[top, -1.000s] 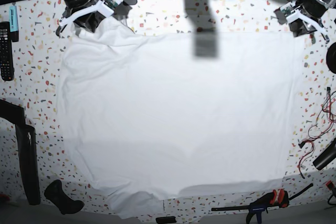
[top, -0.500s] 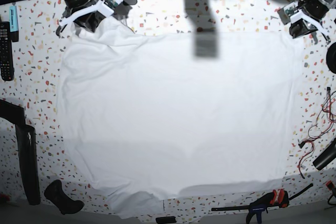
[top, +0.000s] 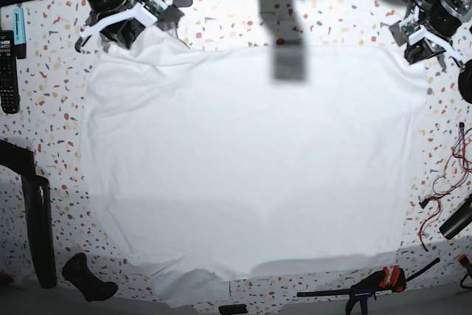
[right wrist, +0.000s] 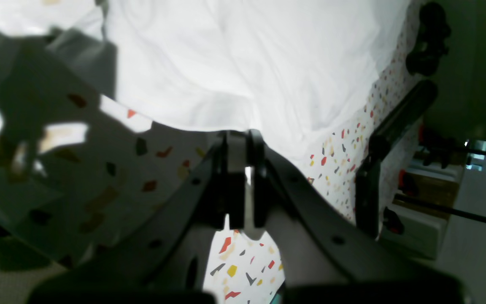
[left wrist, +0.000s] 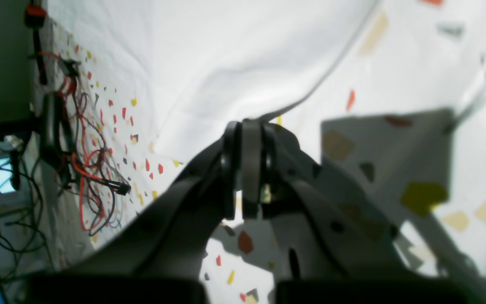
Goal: Fold the T-shirt properly
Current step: 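Close both grippers on the shoulder edges of the shirt, then lift the collar edge and carry it over toward the hem with both grippers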
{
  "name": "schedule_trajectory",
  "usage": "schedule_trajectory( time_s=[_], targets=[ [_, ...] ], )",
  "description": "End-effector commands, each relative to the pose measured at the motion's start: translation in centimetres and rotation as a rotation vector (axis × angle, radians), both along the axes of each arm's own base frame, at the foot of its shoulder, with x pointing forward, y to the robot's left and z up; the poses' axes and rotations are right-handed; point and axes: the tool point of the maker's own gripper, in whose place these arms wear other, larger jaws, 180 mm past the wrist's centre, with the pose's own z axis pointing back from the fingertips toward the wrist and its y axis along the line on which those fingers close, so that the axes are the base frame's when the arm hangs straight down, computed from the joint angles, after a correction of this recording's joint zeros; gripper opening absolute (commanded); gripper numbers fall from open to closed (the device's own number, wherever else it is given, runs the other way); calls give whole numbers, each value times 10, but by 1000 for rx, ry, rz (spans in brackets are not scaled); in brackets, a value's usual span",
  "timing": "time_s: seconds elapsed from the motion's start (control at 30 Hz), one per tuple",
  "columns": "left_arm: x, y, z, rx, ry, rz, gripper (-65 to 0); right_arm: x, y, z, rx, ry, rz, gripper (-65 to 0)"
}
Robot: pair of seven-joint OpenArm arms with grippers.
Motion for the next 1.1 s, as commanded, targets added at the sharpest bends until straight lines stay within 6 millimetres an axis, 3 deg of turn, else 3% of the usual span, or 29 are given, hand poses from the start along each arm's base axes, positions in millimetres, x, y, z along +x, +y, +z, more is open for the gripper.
schedule_trajectory(
  time_s=[0.0, 0.27, 0.6, 0.83, 1.07],
  targets=[
    [7, 2, 11, -15, -36, 4, -650, 6, 1, 10, 2, -42, 10, -650],
    [13, 0, 20, -182, -53, 108, -650, 6, 1, 11, -1, -44, 11, -650],
    [24, -3, 28, -196, -89, 93, -650, 12, -5, 14, -15, -62, -18, -650],
    [58, 1, 46, -188, -165, 109, -650, 43, -2, 23, 99, -96, -84, -650],
    [84, 5, 61, -182, -222, 140, -650, 83, 10, 47, 191, -207, -121, -650]
  ],
)
